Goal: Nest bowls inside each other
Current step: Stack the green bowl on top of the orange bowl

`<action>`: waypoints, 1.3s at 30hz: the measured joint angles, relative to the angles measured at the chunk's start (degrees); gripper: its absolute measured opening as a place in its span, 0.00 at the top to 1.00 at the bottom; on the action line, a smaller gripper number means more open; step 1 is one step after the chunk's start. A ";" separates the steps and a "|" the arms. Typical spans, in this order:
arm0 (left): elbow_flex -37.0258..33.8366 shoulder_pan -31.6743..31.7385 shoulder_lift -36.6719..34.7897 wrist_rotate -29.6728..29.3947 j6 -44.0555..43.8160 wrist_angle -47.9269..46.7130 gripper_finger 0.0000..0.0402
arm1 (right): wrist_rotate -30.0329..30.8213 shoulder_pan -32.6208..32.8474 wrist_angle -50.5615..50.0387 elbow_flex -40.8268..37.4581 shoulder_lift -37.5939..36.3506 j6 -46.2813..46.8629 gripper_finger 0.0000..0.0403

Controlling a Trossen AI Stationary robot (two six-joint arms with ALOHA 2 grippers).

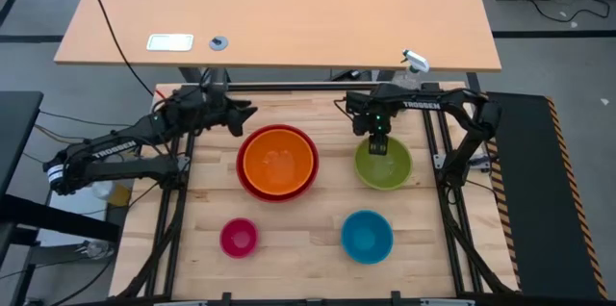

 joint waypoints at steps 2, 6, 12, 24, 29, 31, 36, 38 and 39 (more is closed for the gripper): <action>0.00 0.00 0.07 -0.57 4.64 -2.78 0.50 | -0.02 -0.29 -0.11 0.47 0.00 0.47 0.78; -0.02 0.00 0.13 -1.80 19.04 -8.15 0.50 | -3.61 -1.16 -0.30 2.25 -0.15 2.03 0.94; -0.02 0.00 -0.50 -1.08 12.36 -8.19 0.50 | -6.78 -2.67 -2.39 7.40 -0.07 6.98 0.92; -0.02 0.00 -9.91 -3.26 7.21 -6.32 0.50 | -18.75 -3.66 -10.44 22.68 -0.07 7.77 0.93; -0.04 0.00 -16.86 -8.68 11.52 -7.14 0.50 | -28.20 -3.65 -2.96 24.31 -0.07 15.60 0.91; -0.04 0.00 -18.58 -10.41 12.43 -9.00 0.50 | -28.90 -2.21 3.10 24.22 0.00 20.87 0.90; -0.09 0.00 -19.55 -11.75 12.59 -10.24 0.50 | -25.58 3.79 22.67 22.71 0.45 32.64 0.90; -0.09 0.00 -19.39 -11.72 12.56 -9.73 0.50 | -22.74 5.86 29.21 22.71 1.41 36.36 0.90; -0.09 0.00 -19.31 -11.58 12.51 -9.33 0.50 | -21.76 6.73 32.11 22.71 2.52 37.66 0.90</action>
